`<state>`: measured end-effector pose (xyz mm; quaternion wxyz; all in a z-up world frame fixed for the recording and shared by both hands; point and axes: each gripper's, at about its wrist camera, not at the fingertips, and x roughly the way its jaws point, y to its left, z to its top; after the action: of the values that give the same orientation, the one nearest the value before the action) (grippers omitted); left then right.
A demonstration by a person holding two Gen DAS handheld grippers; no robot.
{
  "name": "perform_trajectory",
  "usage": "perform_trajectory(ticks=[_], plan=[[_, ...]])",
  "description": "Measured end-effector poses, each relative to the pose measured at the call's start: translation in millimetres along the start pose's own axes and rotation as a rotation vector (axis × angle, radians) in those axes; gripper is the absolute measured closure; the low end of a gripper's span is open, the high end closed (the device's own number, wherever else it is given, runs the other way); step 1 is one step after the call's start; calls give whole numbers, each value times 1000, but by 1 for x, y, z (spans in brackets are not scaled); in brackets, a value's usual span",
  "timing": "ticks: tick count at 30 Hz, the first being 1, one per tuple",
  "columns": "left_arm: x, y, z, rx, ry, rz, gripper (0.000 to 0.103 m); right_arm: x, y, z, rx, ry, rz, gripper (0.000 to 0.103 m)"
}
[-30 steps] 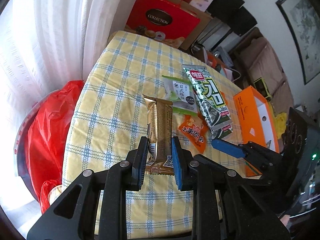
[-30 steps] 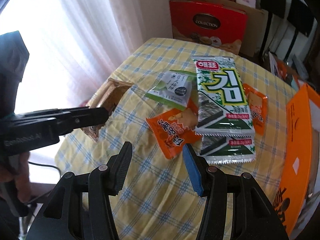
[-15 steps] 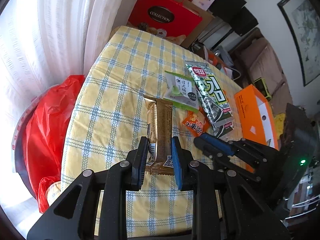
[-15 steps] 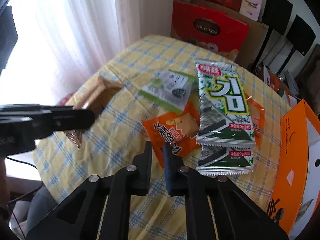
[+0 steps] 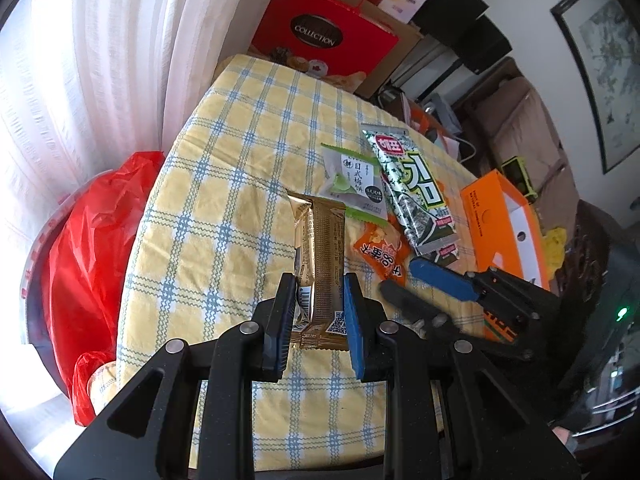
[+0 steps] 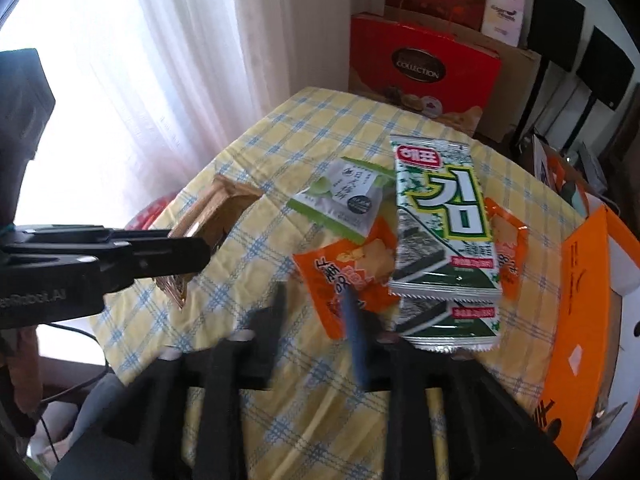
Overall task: Organize objects
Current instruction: 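Hold the wafer packet in the left tool while the right tool reaches toward the orange snack packet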
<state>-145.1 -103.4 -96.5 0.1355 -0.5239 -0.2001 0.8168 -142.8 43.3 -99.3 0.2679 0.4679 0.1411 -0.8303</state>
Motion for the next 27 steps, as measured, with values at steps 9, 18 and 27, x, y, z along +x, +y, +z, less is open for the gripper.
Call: perform_trajectory(ticks=[9,18,27], plan=[[-1,14,0,-30,-4,-2,81,28,16,2,-83,20,-102,56],[0,16,-1,-31,-1,-6,81,30,2,6,-36,19,-120,78],[1,7,-3,-17,7,-15,81,-3,-30,0,114,-40,-8,97]])
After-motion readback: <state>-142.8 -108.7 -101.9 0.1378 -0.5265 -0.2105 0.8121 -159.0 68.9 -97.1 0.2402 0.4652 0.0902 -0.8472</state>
